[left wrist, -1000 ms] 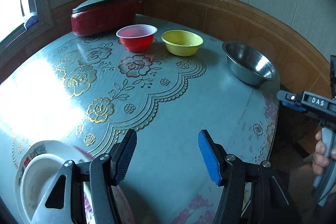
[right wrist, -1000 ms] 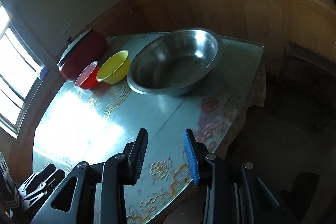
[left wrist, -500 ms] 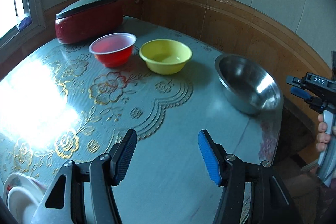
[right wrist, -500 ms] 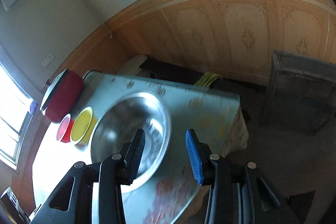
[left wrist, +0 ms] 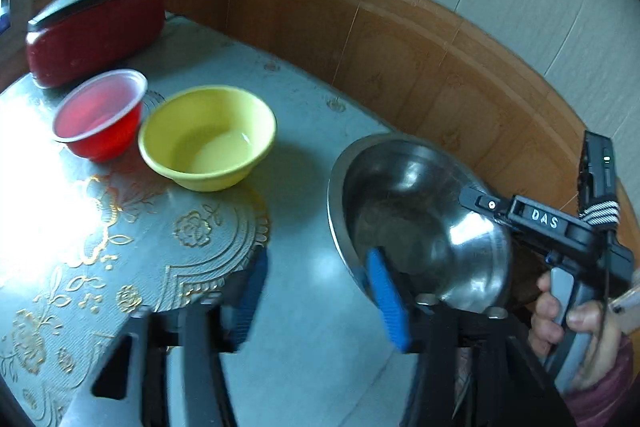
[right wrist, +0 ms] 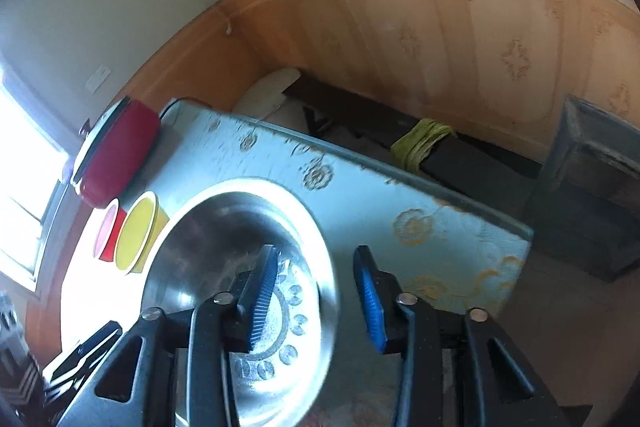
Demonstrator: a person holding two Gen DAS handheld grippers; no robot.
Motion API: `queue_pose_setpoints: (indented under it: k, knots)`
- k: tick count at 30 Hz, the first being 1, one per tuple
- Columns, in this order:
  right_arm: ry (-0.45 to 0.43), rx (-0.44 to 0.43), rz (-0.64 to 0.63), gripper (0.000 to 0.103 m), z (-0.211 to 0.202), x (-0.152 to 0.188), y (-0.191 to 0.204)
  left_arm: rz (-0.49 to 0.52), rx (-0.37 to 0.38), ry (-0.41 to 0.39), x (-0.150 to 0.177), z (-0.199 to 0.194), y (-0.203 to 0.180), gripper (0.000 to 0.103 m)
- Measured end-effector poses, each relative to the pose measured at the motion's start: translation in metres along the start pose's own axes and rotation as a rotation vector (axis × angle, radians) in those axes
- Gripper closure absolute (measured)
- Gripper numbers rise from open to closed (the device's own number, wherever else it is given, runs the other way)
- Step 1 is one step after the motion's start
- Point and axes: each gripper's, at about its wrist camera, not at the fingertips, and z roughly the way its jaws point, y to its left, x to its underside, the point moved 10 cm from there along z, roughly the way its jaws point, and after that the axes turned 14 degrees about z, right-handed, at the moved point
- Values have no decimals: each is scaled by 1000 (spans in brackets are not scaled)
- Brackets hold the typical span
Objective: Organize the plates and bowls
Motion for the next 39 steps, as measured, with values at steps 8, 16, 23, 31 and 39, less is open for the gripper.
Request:
queue_pose_setpoints:
  k: [8, 16, 23, 31, 39]
  knots:
    - [29, 26, -103, 96, 18, 25, 12, 55, 15, -20, 7, 2, -11, 80]
    - [61, 2, -178, 96, 24, 53, 33, 9, -11, -44, 27, -20, 6, 80]
    - [131, -57, -267, 96, 25, 91, 59, -56, -76, -63, 56, -53, 24, 80]
    - [232, -160, -352, 96, 26, 140, 100, -110, -184, -76, 94, -106, 59, 80]
    - [328, -228, -446, 96, 27, 191, 136, -154, -312, -70, 128, -140, 89, 80]
